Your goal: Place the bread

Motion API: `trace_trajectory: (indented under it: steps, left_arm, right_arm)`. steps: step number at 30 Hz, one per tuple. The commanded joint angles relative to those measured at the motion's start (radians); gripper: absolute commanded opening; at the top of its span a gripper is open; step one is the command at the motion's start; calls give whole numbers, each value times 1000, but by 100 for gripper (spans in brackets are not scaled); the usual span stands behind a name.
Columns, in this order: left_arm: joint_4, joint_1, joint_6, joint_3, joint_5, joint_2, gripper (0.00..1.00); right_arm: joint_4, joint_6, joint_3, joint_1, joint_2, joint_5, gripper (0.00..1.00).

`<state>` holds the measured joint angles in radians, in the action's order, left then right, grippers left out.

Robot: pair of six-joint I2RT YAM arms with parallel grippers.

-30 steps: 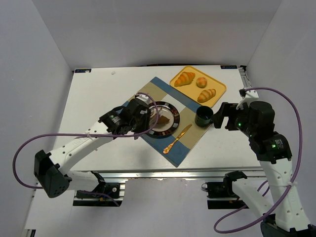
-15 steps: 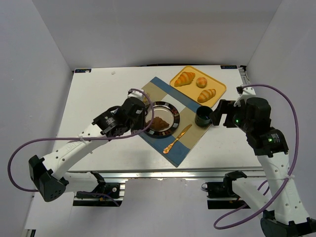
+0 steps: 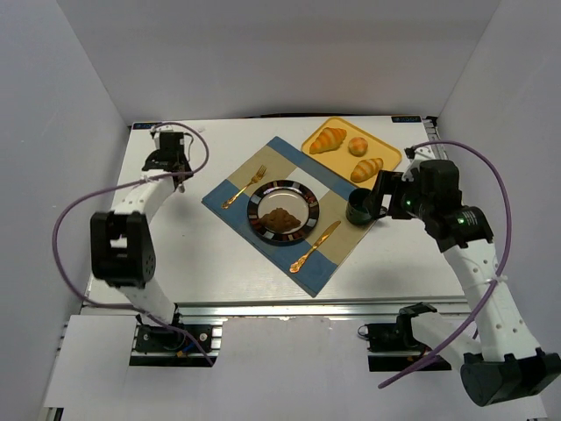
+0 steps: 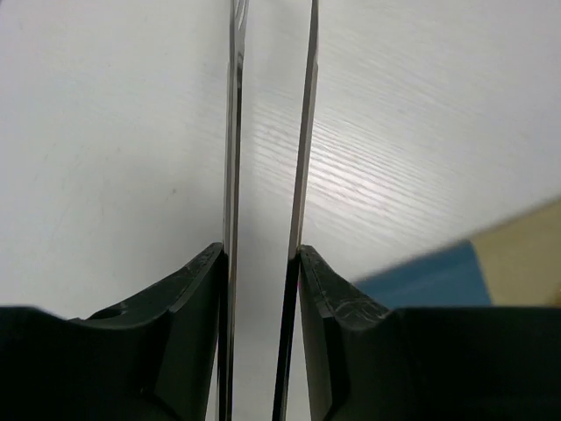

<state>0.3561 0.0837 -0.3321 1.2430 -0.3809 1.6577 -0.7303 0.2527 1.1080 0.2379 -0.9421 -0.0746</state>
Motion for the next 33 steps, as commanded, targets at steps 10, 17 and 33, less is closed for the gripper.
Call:
trace_trajectory:
  steps: [10,17,33]
  left_arm:
    - [-137,-127,131,276,208,447,61]
    - [-80,-136,76,234,152,416,80]
    - [194,-134,-378,-359,-73,-600,98]
  right_arm:
    - [25,76,61,5,-95,30,89]
    - [-53,53,134,5,-150,9,89]
    - [104,-7,72,21,-121,-127,89]
